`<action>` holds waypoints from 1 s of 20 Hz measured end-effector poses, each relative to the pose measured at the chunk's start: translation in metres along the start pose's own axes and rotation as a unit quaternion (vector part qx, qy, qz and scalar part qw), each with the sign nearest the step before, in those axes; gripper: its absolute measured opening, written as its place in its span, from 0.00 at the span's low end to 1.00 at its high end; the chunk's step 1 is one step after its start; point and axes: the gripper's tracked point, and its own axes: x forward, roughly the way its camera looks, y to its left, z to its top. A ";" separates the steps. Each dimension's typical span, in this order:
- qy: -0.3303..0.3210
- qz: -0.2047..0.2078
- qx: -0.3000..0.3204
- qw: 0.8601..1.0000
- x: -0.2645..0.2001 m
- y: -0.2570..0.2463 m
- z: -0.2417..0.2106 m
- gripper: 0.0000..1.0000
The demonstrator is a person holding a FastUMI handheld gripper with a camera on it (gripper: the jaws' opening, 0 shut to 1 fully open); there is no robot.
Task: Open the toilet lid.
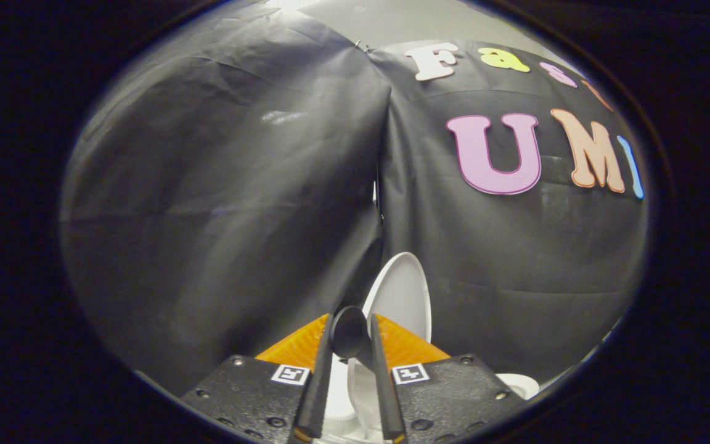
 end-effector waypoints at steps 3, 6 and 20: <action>-0.016 0.007 0.004 1.000 -0.006 0.000 0.010 0.52; -0.039 0.019 0.005 0.999 -0.017 -0.002 0.027 0.59; -0.106 -0.105 0.027 0.988 -0.106 -0.147 0.061 0.59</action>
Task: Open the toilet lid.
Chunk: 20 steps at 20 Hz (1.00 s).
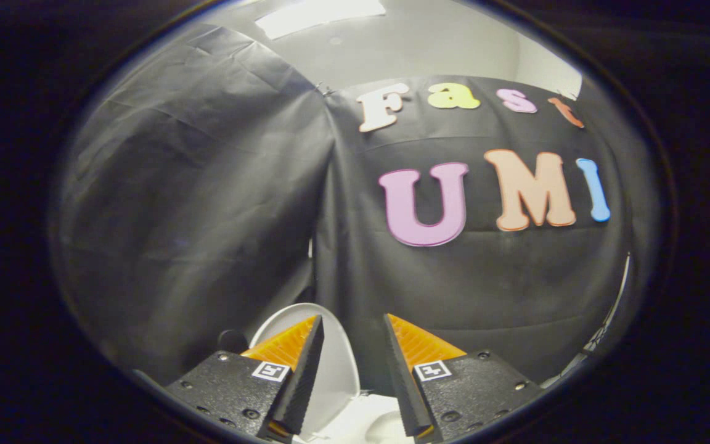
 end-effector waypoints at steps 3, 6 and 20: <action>-0.014 -0.042 0.017 0.999 -0.017 -0.050 0.004 0.59; -0.017 -0.087 0.024 0.996 -0.038 -0.102 0.001 0.59; 0.011 -0.223 0.029 0.974 -0.147 -0.263 -0.024 0.58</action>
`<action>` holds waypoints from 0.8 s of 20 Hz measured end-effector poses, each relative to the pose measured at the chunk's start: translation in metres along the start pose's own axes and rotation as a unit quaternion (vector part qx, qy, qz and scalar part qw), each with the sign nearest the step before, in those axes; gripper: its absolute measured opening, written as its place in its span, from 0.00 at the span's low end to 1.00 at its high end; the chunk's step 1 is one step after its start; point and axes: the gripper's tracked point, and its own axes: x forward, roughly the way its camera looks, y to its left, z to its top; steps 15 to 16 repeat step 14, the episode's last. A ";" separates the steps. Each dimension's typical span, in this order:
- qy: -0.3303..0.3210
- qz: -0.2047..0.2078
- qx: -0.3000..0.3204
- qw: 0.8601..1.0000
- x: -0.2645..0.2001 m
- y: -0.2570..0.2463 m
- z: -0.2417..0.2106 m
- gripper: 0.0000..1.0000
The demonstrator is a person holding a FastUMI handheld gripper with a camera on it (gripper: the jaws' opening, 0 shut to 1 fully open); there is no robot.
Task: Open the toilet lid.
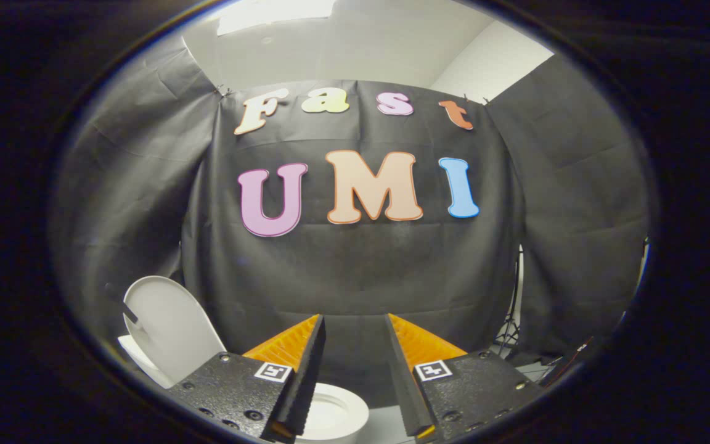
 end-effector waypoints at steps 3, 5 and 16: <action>0.016 -0.012 -0.004 1.000 -0.005 -0.019 -0.011 0.58; 0.028 -0.015 -0.005 0.999 -0.010 -0.027 -0.018 0.58; 0.045 0.037 0.018 0.998 -0.024 -0.043 -0.038 0.58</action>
